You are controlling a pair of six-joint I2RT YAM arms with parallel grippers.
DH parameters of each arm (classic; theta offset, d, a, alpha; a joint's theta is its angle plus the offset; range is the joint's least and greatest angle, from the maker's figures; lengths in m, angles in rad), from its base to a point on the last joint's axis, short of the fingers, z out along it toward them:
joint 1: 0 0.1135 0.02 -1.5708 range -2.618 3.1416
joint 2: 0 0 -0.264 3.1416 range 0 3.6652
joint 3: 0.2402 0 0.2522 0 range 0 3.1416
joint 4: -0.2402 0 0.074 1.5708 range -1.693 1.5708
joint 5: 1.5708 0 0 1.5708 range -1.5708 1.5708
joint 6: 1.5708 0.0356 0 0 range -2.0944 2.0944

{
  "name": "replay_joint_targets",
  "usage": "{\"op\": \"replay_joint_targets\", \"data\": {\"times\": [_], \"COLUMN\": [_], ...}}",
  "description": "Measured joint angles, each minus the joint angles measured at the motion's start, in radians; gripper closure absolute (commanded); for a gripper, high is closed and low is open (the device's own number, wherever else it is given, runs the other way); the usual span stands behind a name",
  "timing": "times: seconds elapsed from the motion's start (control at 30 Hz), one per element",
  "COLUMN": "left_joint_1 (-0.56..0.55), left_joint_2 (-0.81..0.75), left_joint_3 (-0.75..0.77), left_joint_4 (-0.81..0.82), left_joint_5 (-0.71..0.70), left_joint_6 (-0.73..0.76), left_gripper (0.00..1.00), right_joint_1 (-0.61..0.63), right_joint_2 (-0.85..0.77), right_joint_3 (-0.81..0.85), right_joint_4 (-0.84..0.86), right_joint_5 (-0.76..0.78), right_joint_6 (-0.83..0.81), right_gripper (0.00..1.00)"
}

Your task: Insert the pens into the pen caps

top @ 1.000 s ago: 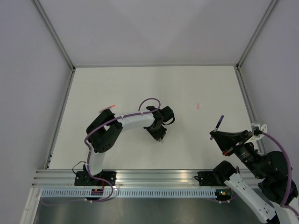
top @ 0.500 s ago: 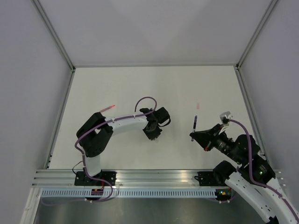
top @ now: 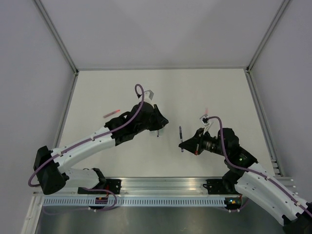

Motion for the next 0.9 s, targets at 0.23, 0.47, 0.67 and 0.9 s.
{"op": "replay_joint_targets", "data": {"times": [0.23, 0.47, 0.67, 0.9], "left_joint_1": [0.011, 0.011, 0.011, 0.011], "left_joint_2": [-0.071, -0.084, -0.084, -0.084], "left_joint_3": [-0.016, -0.024, -0.029, -0.029], "left_joint_4": [0.114, 0.166, 0.188, 0.188], "left_joint_5": [0.048, 0.088, 0.100, 0.096], "left_joint_6": [0.124, 0.144, 0.143, 0.138], "left_gripper": [0.98, 0.98, 0.98, 0.98], "right_joint_1": [0.005, 0.039, 0.068, 0.077], "right_joint_2": [0.083, 0.111, 0.114, 0.111], "right_joint_3": [-0.018, -0.019, -0.019, -0.019], "right_joint_4": [0.164, 0.252, 0.276, 0.280], "right_joint_5": [-0.046, -0.058, -0.059, -0.059], "right_joint_6": [0.026, 0.044, 0.049, 0.049], "right_gripper": [1.00, 1.00, 1.00, 1.00]}}
